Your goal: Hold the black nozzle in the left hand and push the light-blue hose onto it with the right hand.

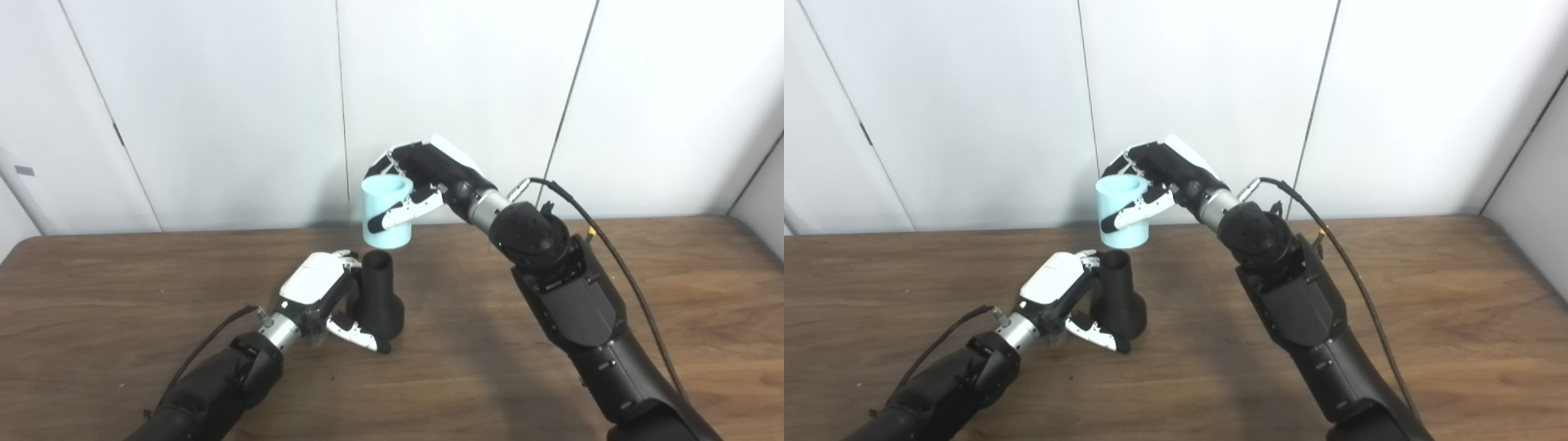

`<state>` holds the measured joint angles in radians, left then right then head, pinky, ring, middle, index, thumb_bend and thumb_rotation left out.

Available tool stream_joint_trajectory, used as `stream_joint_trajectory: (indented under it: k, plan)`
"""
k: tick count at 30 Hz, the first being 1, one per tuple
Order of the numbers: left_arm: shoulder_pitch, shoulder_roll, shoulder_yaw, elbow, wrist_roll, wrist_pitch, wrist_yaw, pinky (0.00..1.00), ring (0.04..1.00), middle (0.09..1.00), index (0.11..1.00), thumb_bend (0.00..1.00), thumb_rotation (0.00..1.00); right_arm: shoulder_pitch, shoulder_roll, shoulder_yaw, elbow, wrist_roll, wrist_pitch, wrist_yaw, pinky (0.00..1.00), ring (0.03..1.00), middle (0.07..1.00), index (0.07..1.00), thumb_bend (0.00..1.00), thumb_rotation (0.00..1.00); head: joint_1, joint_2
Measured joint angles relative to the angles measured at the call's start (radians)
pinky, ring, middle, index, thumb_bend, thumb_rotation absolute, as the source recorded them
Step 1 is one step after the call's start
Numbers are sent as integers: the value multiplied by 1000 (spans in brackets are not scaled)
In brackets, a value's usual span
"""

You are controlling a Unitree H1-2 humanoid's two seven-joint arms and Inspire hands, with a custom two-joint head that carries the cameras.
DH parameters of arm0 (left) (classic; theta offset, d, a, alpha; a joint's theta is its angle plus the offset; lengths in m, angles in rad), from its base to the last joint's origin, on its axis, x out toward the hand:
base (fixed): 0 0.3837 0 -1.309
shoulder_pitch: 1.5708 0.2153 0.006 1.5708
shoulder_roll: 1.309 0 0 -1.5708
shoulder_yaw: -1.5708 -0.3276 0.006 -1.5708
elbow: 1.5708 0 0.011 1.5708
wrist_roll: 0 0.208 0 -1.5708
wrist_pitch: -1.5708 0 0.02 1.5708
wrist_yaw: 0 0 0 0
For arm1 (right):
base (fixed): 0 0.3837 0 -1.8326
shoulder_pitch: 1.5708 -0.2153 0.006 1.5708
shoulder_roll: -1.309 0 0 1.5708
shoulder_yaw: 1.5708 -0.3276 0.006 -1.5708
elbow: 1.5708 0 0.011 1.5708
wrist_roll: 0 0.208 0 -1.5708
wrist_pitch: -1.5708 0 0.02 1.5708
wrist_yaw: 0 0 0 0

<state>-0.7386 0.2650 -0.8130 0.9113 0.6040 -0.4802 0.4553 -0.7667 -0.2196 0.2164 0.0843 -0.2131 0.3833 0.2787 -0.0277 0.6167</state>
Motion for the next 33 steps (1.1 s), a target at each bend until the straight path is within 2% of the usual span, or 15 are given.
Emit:
stream_joint_trajectory:
  k: [11,18,25,33]
  plan:
    - [1,-2,8,0,1,0,-4,856,677,495,476,526,0,34,3,8,36,-14,-64,-9,309,399,478,525,517,0,8,9]
    - [1,-3,9,0,2,0,-4,856,679,494,477,526,0,35,5,10,36,-28,-77,-9,352,438,475,499,521,0,8,15]
    - [2,-3,12,0,2,0,-5,864,676,490,481,526,0,39,5,19,34,-43,-98,-10,323,417,470,511,520,0,11,21]
    - [3,-3,15,0,2,0,-8,848,675,490,481,526,0,39,13,29,29,-56,-105,-14,338,428,477,502,521,0,14,25]
